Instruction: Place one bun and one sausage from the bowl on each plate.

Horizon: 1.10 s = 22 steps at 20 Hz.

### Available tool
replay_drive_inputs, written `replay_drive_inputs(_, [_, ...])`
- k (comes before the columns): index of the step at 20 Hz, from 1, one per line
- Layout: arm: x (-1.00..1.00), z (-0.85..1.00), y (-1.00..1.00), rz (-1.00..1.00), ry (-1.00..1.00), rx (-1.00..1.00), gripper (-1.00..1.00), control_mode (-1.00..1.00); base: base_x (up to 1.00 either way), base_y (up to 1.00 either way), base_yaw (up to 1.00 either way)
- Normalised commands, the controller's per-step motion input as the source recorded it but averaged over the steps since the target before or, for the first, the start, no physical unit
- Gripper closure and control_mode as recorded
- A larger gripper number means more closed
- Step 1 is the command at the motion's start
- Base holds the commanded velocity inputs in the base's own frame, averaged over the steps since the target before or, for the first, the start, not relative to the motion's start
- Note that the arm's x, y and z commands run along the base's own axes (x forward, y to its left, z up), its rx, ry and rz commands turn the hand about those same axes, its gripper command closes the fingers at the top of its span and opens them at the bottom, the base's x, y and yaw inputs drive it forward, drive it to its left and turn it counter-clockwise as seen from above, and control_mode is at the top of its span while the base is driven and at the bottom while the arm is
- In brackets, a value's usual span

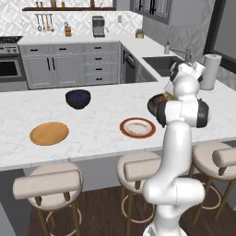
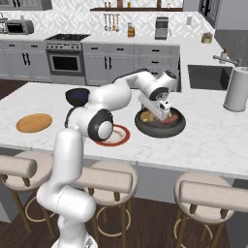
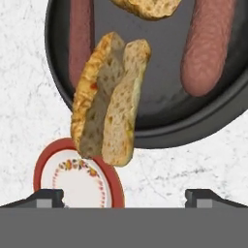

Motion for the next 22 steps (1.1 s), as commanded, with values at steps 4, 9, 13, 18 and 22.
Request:
replay_drive_inputs(4, [0.36, -0.22, 0.16, -0.06, -0.02, -0.03, -1.00, -1.00, 0.00, 0.00, 0.00])
replay_drive_inputs(9, [0.08, -0.39, 0.22, -0.05, 0.00, -0.07, -1.00, -1.00, 0.00, 0.00, 0.00])
replay_drive_inputs(13, [0.04, -0.26, 0.15, -0.04, 0.00, -0.03, -1.00, -1.00, 0.00, 0.00, 0.00])
replay_drive_inputs(18, [0.08, -0.30, 0.10, -0.05, 0.00, 0.00, -1.00, -1.00, 0.00, 0.00, 0.00])
replay_drive_inputs(22, [0.11, -0.20, 0.00, -0.04, -0.01, 0.00, -1.00, -1.00, 0.00, 0.00, 0.00])
